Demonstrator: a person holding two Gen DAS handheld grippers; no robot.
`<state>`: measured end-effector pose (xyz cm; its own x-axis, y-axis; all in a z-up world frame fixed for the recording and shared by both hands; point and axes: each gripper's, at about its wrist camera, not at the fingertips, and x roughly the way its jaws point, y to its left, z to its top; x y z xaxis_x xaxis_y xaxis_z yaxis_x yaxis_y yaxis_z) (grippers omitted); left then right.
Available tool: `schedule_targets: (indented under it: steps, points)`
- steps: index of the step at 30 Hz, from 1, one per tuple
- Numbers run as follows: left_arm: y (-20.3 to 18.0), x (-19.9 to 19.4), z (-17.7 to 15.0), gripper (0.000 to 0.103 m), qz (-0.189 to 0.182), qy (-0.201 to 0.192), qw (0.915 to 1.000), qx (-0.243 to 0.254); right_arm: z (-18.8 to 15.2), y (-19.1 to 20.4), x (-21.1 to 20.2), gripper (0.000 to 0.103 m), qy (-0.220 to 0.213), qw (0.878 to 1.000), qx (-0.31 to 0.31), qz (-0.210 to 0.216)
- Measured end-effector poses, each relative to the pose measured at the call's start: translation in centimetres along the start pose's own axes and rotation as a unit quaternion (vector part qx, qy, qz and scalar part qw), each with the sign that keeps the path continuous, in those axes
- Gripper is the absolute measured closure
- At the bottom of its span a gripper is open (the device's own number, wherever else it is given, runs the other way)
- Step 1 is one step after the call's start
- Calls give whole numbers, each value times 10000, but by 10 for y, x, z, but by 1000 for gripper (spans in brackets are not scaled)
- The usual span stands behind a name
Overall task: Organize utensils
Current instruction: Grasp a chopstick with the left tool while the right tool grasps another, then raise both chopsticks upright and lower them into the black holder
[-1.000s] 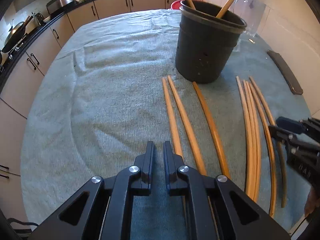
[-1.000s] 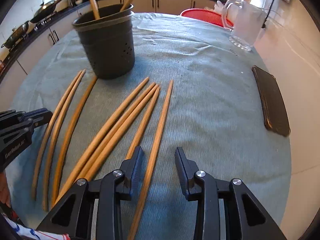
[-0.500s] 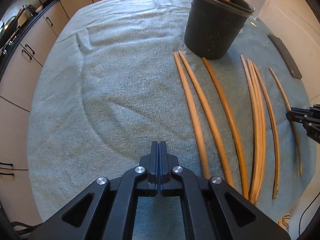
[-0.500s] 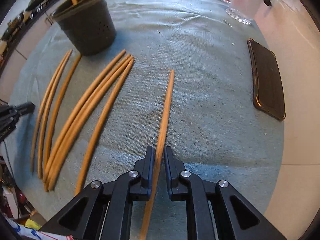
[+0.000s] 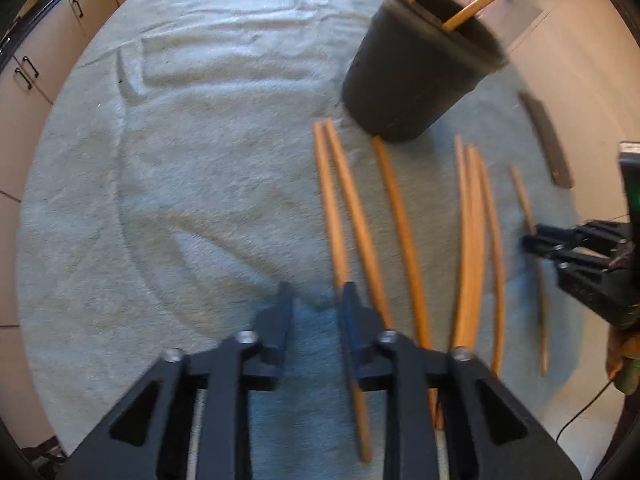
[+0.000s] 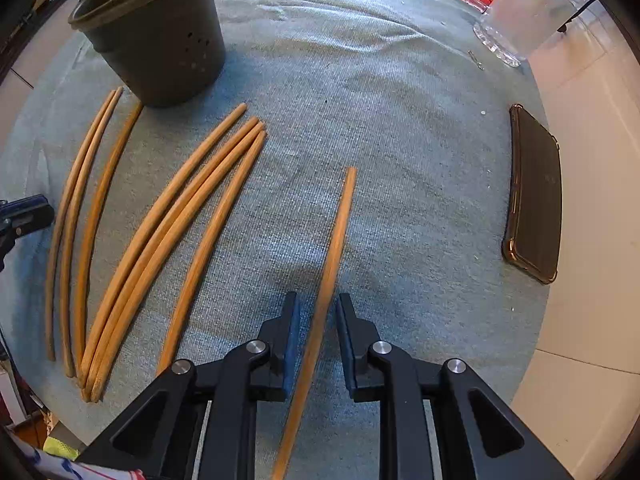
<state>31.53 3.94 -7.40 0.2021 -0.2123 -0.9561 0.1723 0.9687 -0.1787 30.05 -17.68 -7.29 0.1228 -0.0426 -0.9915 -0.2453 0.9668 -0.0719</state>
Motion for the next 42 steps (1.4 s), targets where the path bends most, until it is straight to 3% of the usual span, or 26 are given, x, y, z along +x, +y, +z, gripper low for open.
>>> schedule_targets:
  steps: [7, 12, 18, 19, 20, 21, 24, 30, 36, 42]
  points:
    - [-16, 8, -2, 76, 375, -159, 9987, 315, -12, -23, 1, 80, -161, 9996, 125, 201]
    - [-26, 12, 5, 76, 563, -37, 9978, 355, -23, -23, -2, 79, -138, 9997, 89, 185]
    - [-42, 22, 30, 77, 728, 218, 9957, 522, -4, -18, 3, 81, 93, 9998, -38, 163]
    - [-43, 22, 32, 94, 698, 197, 9960, 528, 1, -17, 5, 84, 102, 9997, -41, 195]
    - [-43, 21, 31, 96, 604, 149, 9967, 513, 3, -16, 5, 93, 62, 9995, -65, 291]
    - [-45, 18, 25, 96, 535, 98, 9976, 436, 4, -13, 6, 94, -24, 9994, -101, 320]
    - [-34, 7, 15, 96, 144, -314, 9993, 129, -8, 1, 1, 96, -497, 9976, -474, 62]
    - [-19, -43, -19, 96, 71, -1215, 9925, -148, -33, -18, -11, 96, -1137, 9907, 168, 721]
    - [-10, -105, -68, 96, 13, -2156, 9763, -207, -73, -16, -43, 96, -1999, 9699, 532, 1282]
    - [-13, -138, -81, 96, -66, -2814, 9594, -168, -94, -13, -77, 96, -2682, 9489, 775, 1470]
